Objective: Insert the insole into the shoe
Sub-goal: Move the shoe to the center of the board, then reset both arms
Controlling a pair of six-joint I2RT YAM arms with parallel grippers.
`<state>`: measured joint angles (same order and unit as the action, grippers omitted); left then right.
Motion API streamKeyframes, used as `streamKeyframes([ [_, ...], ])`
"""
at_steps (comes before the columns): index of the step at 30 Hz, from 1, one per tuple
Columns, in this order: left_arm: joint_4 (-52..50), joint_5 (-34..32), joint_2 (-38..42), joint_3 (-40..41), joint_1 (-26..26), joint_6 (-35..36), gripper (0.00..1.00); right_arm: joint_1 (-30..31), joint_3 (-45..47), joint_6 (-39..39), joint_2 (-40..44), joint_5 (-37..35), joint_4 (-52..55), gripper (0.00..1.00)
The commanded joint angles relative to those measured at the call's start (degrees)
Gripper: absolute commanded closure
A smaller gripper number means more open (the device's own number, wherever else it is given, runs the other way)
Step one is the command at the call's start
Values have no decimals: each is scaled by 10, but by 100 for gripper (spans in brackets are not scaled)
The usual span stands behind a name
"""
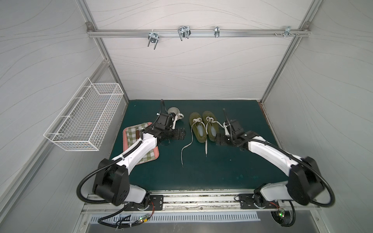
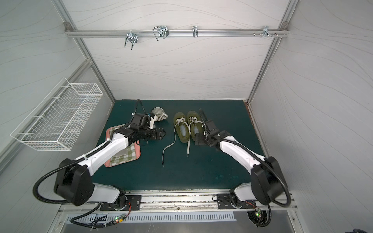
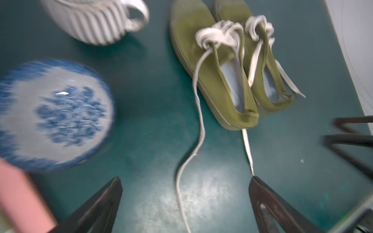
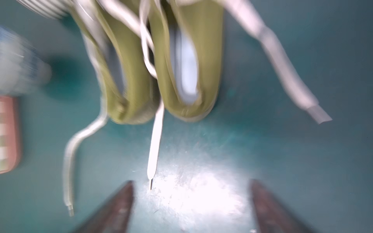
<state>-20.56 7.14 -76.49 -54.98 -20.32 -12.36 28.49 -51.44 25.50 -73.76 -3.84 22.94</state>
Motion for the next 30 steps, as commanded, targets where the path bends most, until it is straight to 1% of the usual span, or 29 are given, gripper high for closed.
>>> streamKeyframes([
  [1,141,-111,72,60,12,34,1,-77,49,-36,63,25,-64,1],
  [3,196,-193,108,108,14,54,1,-130,77,-54,92,28,-95,1],
  [5,242,-248,128,149,14,103,1,-167,101,-66,105,16,-126,1],
  [7,295,-291,129,192,18,147,1,-192,119,-74,108,-15,-150,1],
  [9,314,-320,117,215,22,199,1,-215,138,-101,102,-26,-177,1],
  [10,321,-331,110,224,26,202,1,-220,141,-113,98,-42,-182,1],
  [11,327,-350,102,230,35,186,1,-221,142,-119,94,-73,-179,1],
  [12,330,-357,100,236,45,165,1,-222,145,-118,90,-106,-178,1],
  [14,345,-332,108,256,69,152,1,-236,158,-106,88,-134,-193,1],
  [16,399,-330,116,287,92,134,1,-256,179,-93,94,-140,-228,1],
  [19,466,-319,108,318,130,107,1,-284,213,-82,100,-126,-293,1],
  [22,516,-316,77,329,152,99,1,-299,229,-90,87,-125,-350,1],
  [27,631,-320,-15,334,159,95,1,-305,257,-108,41,-137,-462,1],
  [30,663,-328,-74,317,163,97,1,-306,278,-115,25,-128,-516,1],
])
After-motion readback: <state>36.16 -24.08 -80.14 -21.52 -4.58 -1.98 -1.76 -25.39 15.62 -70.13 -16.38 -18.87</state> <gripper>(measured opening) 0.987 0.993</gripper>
